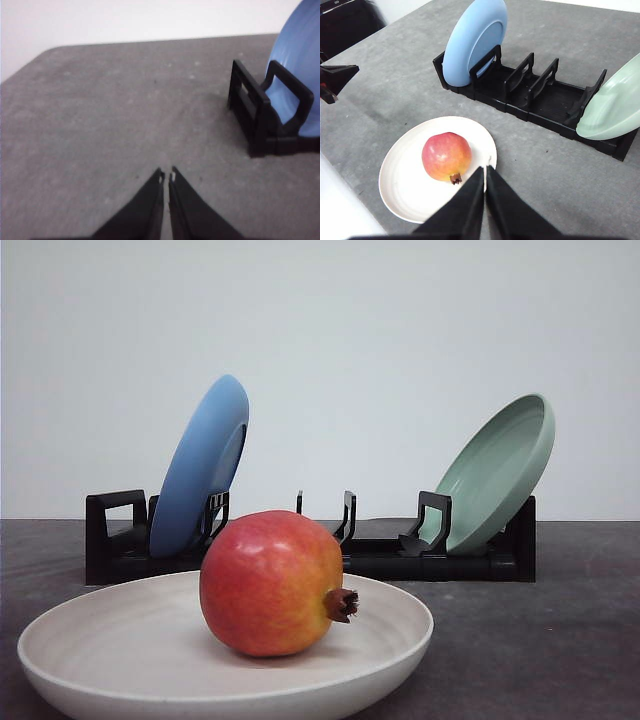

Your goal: Place pomegranate in white plate

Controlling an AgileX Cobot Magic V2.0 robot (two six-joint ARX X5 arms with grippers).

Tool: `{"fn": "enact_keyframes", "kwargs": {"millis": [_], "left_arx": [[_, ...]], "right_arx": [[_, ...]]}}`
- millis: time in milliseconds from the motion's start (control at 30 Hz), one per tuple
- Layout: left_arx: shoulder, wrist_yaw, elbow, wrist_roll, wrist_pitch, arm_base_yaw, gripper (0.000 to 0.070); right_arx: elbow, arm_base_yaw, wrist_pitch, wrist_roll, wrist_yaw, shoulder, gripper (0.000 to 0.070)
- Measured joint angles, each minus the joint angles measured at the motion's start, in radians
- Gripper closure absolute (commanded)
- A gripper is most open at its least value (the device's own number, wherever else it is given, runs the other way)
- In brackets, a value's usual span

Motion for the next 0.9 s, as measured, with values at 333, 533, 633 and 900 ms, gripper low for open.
{"fn": "enact_keyframes", "kwargs": {"millis": [333,533,633,900], "left_arx": [[0.0,0.035,-0.019,0.021,0.053,0.096,0.07],[0.0,0.132,-0.019,0.038,0.047,0.117,0.07],[0.0,0.142,-0.019,0.044,0.046,0.123,0.07],[0.0,0.15,-0.02,0.032,0.046,0.128,0.07]], "right_arx": [[0.0,0.0,0.0,0.0,0.0,0.0,0.07],[0.0,0.0,0.0,0.0,0.0,0.0,0.07],[0.0,0.0,0.0,0.0,0.0,0.0,0.07],[0.0,0.0,0.0,0.0,0.0,0.0,0.07]]}}
